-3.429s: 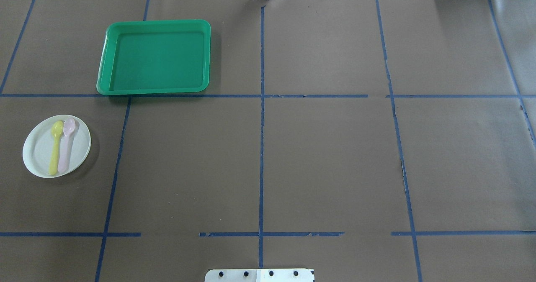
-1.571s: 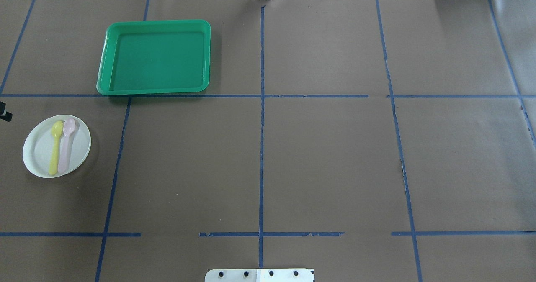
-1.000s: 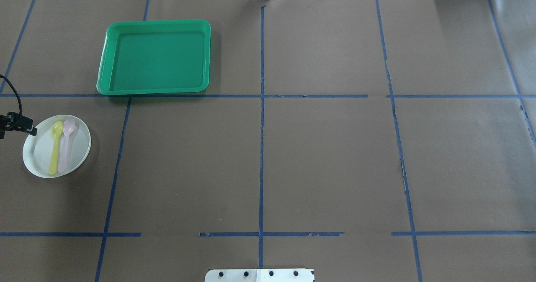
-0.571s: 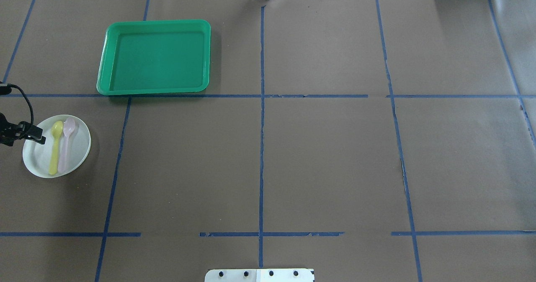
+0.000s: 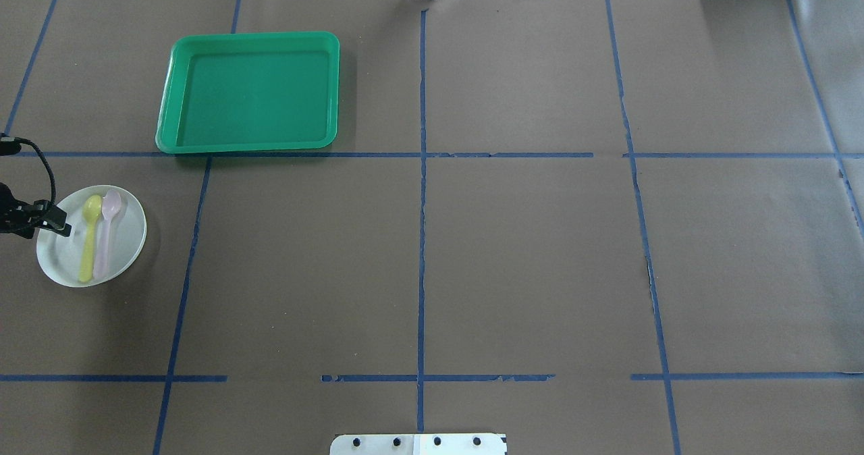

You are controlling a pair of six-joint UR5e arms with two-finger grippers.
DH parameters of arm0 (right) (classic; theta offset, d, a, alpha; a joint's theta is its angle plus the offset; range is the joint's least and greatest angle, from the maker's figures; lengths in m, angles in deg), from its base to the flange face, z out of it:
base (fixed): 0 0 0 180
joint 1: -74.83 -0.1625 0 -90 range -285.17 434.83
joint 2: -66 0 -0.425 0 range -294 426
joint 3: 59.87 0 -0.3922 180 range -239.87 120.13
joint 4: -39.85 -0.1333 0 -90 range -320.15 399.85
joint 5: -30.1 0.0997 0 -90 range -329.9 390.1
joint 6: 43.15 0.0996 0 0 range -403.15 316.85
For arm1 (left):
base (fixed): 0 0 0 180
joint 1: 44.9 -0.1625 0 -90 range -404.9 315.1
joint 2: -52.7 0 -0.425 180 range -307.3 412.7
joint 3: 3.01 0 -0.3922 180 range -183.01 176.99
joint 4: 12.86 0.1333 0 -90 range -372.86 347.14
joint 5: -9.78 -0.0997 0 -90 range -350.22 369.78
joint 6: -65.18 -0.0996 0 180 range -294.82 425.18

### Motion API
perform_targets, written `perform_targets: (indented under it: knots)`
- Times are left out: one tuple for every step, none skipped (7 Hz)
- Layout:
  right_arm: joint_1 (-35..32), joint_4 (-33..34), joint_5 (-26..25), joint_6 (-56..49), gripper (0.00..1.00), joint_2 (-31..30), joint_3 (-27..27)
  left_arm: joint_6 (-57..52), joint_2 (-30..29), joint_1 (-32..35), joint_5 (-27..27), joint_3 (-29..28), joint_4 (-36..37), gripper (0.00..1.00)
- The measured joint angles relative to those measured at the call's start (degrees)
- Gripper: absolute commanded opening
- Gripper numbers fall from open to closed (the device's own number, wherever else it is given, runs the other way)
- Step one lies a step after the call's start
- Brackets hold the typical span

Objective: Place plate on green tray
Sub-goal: 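Lower the left gripper to the white plate's rim and grasp it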

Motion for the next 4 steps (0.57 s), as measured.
perform_targets:
  knots:
    - [0.00, 0.00, 0.00, 0.00, 1.00, 0.00, -0.01, 0.01, -0.03, -0.01, 0.04, -0.08, -0.02, 0.24]
    - [0.00, 0.00, 0.00, 0.00, 1.00, 0.00, -0.02, -0.02, -0.05, -0.02, 0.06, -0.15, -0.03, 0.08]
    - [0.00, -0.02, 0.00, 0.00, 1.00, 0.00, -0.01, -0.10, -0.06, -0.02, 0.09, -0.20, -0.04, 0.00]
    - [0.00, -0.04, 0.00, 0.00, 1.00, 0.00, 0.02, -0.20, -0.09, -0.02, 0.24, -0.19, -0.07, 0.00]
